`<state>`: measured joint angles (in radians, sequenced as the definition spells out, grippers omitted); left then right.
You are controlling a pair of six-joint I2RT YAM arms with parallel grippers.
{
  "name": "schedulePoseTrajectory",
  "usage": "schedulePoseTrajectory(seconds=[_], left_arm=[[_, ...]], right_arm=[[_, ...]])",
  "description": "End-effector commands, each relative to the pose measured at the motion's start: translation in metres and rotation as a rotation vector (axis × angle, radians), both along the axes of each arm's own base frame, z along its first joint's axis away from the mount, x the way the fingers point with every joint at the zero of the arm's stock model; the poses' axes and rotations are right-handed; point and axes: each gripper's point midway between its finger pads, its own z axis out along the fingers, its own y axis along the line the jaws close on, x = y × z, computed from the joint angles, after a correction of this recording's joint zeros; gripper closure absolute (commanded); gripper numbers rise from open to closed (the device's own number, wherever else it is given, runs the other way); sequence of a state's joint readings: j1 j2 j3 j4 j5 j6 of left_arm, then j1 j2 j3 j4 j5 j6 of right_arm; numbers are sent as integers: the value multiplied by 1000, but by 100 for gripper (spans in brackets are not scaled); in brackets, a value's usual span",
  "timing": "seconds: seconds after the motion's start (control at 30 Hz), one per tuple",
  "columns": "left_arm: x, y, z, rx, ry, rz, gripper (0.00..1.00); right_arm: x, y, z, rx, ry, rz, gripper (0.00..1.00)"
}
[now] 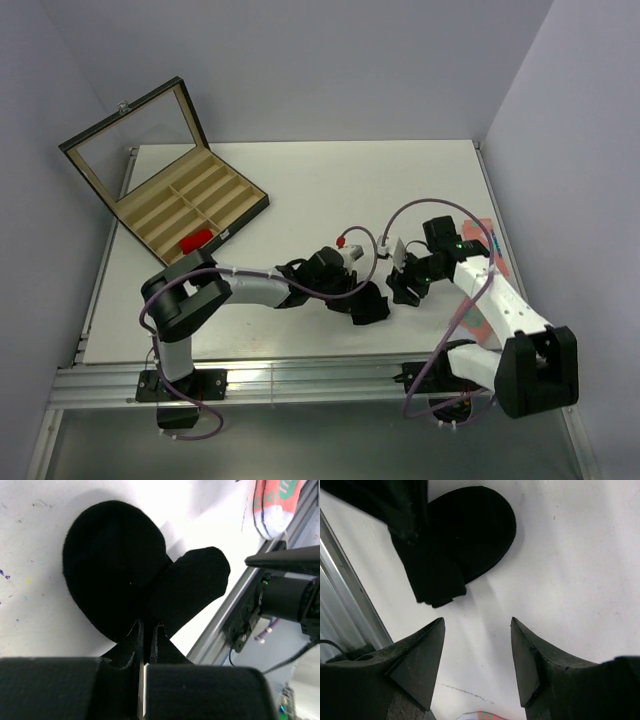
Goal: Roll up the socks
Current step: Roll the sock at the center of the board.
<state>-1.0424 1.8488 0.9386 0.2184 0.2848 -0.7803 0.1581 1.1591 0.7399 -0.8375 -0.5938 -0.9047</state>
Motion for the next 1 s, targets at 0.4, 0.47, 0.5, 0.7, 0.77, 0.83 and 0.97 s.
schedulePoseTrajectory(seconds=[0.4, 0.47, 0.5, 0.7, 0.77, 0.83, 0.97], left_arm=[[-30, 51, -72, 259, 259, -38, 100], [-28, 48, -72, 261, 261, -40, 100], [-28, 47, -73, 264, 262, -43, 100], [-26, 46, -74, 267, 271, -47, 100], [-26, 45, -74, 266, 271, -48, 100], [-26, 45, -74, 263, 273, -51, 100], [-26, 46, -75, 264, 276, -53, 100]], right_arm=[[-40, 23, 3, 67, -132, 322, 35], [-45, 27, -4, 55, -123, 349, 35], [-47, 29, -5, 54, -120, 353, 35], [-50, 37, -14, 39, -132, 382, 35], [-48, 39, -15, 33, -151, 386, 35], [-43, 39, -14, 25, -174, 380, 35], [-41, 38, -13, 15, -196, 381, 35]])
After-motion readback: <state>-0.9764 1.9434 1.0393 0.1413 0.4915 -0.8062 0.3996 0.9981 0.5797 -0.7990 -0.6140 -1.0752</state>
